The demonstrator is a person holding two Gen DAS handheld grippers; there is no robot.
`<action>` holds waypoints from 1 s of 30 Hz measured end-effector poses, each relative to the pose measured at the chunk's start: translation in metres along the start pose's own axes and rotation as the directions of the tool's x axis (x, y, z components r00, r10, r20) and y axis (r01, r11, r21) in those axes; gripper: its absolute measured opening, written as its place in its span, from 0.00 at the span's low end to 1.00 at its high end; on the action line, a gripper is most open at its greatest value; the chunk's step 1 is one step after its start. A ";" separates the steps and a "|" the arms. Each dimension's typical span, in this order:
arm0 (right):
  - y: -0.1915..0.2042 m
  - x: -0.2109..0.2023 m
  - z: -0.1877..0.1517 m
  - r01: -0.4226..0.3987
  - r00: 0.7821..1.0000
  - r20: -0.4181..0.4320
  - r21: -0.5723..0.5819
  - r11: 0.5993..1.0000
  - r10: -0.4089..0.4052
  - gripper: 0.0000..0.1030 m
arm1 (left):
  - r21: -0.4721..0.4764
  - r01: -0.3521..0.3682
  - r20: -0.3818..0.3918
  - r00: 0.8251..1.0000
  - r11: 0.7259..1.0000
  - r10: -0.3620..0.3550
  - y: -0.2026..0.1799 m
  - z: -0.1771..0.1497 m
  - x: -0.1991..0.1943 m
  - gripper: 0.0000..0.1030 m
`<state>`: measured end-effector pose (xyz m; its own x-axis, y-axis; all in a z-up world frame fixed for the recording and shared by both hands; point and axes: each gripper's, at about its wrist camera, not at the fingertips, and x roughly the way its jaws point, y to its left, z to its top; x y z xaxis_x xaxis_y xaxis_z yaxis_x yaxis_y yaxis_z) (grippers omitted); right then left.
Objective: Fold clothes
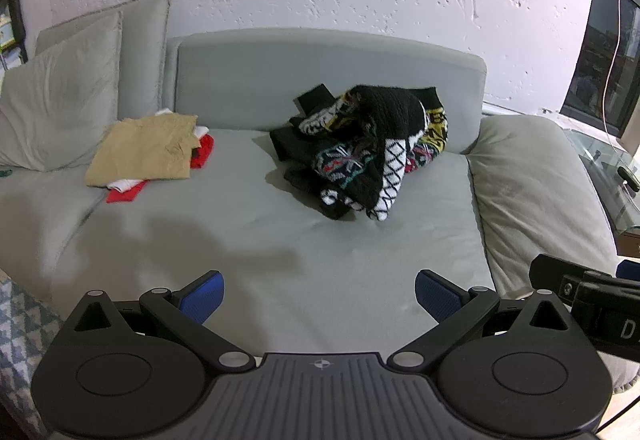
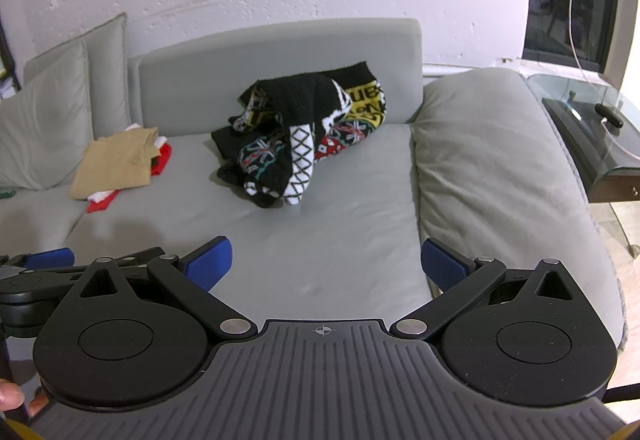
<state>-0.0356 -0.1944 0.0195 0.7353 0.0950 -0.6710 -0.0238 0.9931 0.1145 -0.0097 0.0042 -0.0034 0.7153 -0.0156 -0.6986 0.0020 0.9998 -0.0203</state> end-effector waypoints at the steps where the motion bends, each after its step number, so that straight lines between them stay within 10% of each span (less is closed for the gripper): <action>1: 0.000 0.001 0.000 -0.002 1.000 -0.003 0.003 1.000 0.002 1.00 | -0.001 0.007 -0.009 1.000 1.000 -0.007 0.000 -0.001 0.002 0.99; 16: 0.005 0.055 0.013 0.018 0.994 0.111 -0.037 0.999 -0.014 1.00 | -0.156 0.026 -0.051 0.998 0.987 -0.034 0.042 0.002 0.068 0.99; 21: 0.014 0.093 0.027 0.013 0.983 0.185 -0.061 0.998 -0.002 1.00 | -0.221 0.036 0.042 0.999 0.975 -0.028 0.060 0.013 0.101 0.99; 30: 0.020 0.214 0.059 -0.128 0.992 0.015 -0.035 0.991 0.128 1.00 | -0.327 0.068 -0.079 0.992 0.943 -0.099 0.087 0.036 0.189 0.99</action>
<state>0.1612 -0.1581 -0.0783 0.7364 0.2206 -0.6395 -0.1414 0.9746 0.1734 0.1508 0.0889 -0.1112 0.6539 -0.1154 -0.7478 -0.1781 0.9370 -0.3004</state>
